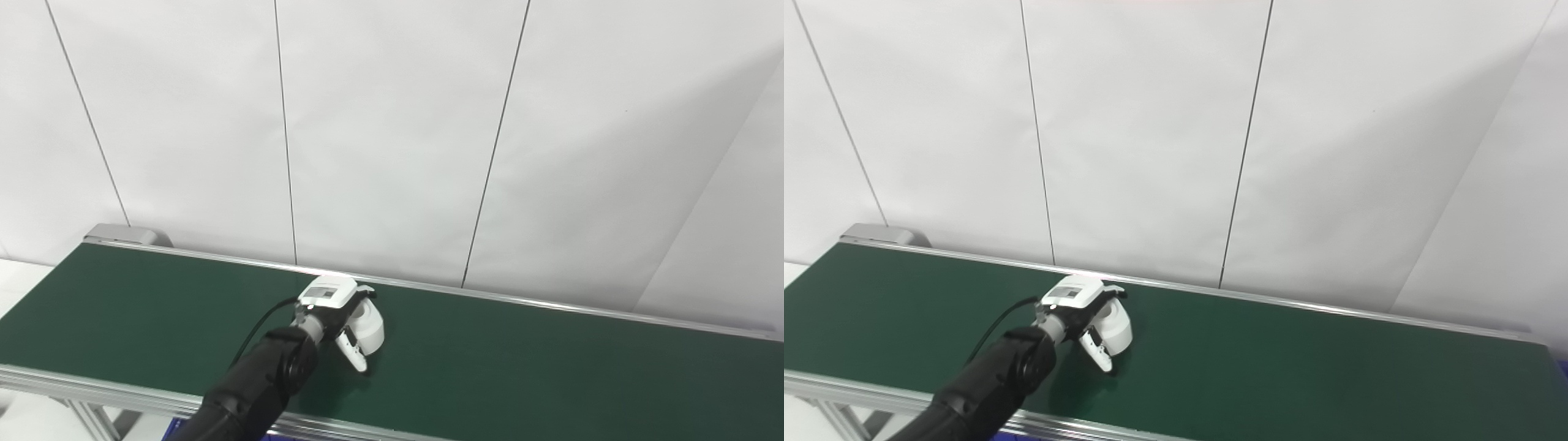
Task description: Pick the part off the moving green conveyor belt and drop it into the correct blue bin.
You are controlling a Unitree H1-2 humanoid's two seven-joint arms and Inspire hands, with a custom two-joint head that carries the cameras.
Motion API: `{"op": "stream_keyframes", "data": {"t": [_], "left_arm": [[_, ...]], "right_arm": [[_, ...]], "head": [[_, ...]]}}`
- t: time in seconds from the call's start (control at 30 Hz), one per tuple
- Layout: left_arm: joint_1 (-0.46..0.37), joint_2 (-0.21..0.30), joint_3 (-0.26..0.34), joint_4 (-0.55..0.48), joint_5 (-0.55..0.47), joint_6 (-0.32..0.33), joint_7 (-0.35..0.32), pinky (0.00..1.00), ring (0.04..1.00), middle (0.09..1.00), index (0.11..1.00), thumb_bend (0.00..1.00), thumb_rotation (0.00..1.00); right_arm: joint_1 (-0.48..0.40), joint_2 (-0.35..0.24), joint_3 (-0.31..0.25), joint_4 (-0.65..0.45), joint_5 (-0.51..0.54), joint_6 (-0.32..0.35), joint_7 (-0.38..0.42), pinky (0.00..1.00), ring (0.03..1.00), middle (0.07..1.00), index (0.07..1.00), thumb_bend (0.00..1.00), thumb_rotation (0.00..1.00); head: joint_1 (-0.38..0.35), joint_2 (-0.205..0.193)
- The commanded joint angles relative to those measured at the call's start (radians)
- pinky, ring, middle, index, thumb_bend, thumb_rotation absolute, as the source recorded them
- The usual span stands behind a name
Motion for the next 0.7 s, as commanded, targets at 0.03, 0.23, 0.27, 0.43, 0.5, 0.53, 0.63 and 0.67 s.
{"op": "stream_keyframes", "data": {"t": [0.03, 0.23, 0.27, 0.43, 0.5, 0.53, 0.63, 0.67], "left_arm": [[-0.031, -0.008, -0.002, 0.034, -0.004, -0.067, 0.128, 0.36, 0.411, 0.505, 0.526, 0.52, 0.00], [-0.038, -0.007, -0.017, 0.034, -0.010, -0.064, 0.132, 0.38, 0.417, 0.524, 0.499, 0.50, 0.00], [-0.038, -0.006, -0.018, 0.032, -0.012, -0.063, 0.130, 0.39, 0.419, 0.529, 0.495, 0.50, 0.00], [-0.038, 0.001, -0.023, 0.000, -0.012, -0.066, 0.132, 0.38, 0.422, 0.524, 0.493, 0.50, 0.00], [-0.036, 0.002, -0.022, -0.012, -0.013, -0.063, 0.126, 0.38, 0.419, 0.522, 0.495, 0.50, 0.00], [-0.034, 0.004, -0.021, -0.024, -0.013, -0.058, 0.121, 0.37, 0.418, 0.524, 0.496, 0.50, 0.00], [-0.029, 0.007, -0.018, -0.048, -0.015, -0.057, 0.116, 0.37, 0.418, 0.523, 0.496, 0.50, 0.00], [-0.023, 0.010, -0.014, -0.068, -0.017, -0.055, 0.110, 0.37, 0.419, 0.523, 0.495, 0.50, 0.00]], "right_arm": [[-0.002, 0.003, 0.001, -0.046, -0.004, -0.056, -0.003, 0.91, 0.883, 0.899, 0.877, 0.79, 1.00], [0.001, 0.002, 0.001, -0.052, -0.002, -0.056, 0.002, 0.90, 0.887, 0.900, 0.877, 0.79, 1.00], [0.001, 0.002, 0.001, -0.053, -0.002, -0.056, 0.002, 0.90, 0.886, 0.899, 0.877, 0.79, 1.00], [-0.001, 0.003, -0.002, -0.052, 0.004, -0.056, 0.011, 0.92, 0.892, 0.901, 0.879, 0.79, 1.00], [-0.002, 0.004, -0.003, -0.051, 0.004, -0.056, 0.011, 0.92, 0.891, 0.901, 0.879, 0.79, 1.00], [-0.003, 0.004, -0.004, -0.049, 0.004, -0.056, 0.011, 0.92, 0.891, 0.900, 0.880, 0.79, 1.00], [-0.005, 0.006, -0.005, -0.046, 0.003, -0.056, 0.012, 0.91, 0.892, 0.901, 0.881, 0.79, 1.00], [-0.008, 0.005, -0.004, -0.045, 0.002, -0.056, 0.012, 0.91, 0.893, 0.901, 0.881, 0.79, 1.00]], "head": [[0.000, 0.001], [0.000, 0.004], [0.000, 0.004], [0.004, 0.005], [0.005, 0.006], [0.006, 0.007], [0.008, 0.010], [0.007, 0.012]]}}
